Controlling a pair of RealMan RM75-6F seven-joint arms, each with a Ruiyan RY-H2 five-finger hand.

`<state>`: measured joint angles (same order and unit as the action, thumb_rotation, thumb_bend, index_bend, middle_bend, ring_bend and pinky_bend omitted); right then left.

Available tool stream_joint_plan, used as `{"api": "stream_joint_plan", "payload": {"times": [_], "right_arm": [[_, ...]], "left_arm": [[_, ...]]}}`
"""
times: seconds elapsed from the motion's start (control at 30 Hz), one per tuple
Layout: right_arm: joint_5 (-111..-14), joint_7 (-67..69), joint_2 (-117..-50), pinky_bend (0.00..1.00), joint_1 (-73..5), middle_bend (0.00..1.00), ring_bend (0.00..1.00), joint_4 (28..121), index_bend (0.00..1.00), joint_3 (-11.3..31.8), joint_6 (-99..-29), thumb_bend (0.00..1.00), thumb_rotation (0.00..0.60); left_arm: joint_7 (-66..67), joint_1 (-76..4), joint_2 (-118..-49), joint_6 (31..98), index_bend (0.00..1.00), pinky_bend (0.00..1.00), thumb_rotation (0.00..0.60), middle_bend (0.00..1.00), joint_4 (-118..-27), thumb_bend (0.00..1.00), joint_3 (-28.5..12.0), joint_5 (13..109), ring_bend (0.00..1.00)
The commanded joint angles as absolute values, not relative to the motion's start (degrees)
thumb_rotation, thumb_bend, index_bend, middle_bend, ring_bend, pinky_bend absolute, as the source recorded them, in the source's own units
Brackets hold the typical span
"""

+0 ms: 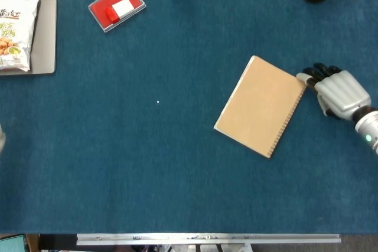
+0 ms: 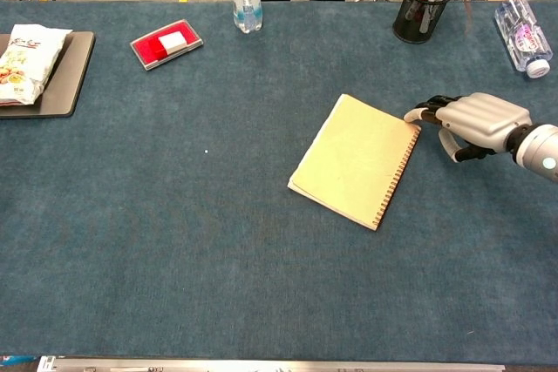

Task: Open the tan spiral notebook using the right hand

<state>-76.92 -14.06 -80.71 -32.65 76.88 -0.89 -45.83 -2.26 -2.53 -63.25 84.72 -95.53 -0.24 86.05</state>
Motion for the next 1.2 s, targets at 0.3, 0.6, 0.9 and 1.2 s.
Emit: {"api": "stream_joint_plan", "payload": {"times": [0.3,0.6,0.9,1.2], "right_arm": [[-75.7,-15.5,-74.0,0.20,-33.5,0.12,0.07,87.6,0.14,-3.4,-42.0,0.82,0.600],[-75.9,-16.7,-72.7,0.20,-33.3,0.12,0.07,89.5,0.14,-3.8,-43.5,0.82,0.600],[-75.4,-17.6,-72.6,0.20,-33.2,0.13,0.07,89.3,0.14,-4.1,-44.0,0.82,0.600],[-74.4,-18.9,-72.1,0.20,-33.6,0.13,0.07,90.3,0.14,-4.9,-42.8,0.82,0.600]], "left_arm": [[-2.1,-2.6,-63.3,84.6,0.66,0.72,0.600,0.61,-95.5,0.30,-0.2,85.9,0.57],[-1.7,-2.6,-63.2,84.3,0.66,0.72,0.600,0.61,-95.6,0.30,-0.2,85.7,0.57],[-1.6,-2.6,-63.3,84.2,0.66,0.72,0.600,0.61,-95.6,0.30,-0.2,85.7,0.57],[-1.8,-2.6,-63.2,84.2,0.66,0.72,0.600,0.61,-95.6,0.30,-0.2,85.6,0.57]]}}
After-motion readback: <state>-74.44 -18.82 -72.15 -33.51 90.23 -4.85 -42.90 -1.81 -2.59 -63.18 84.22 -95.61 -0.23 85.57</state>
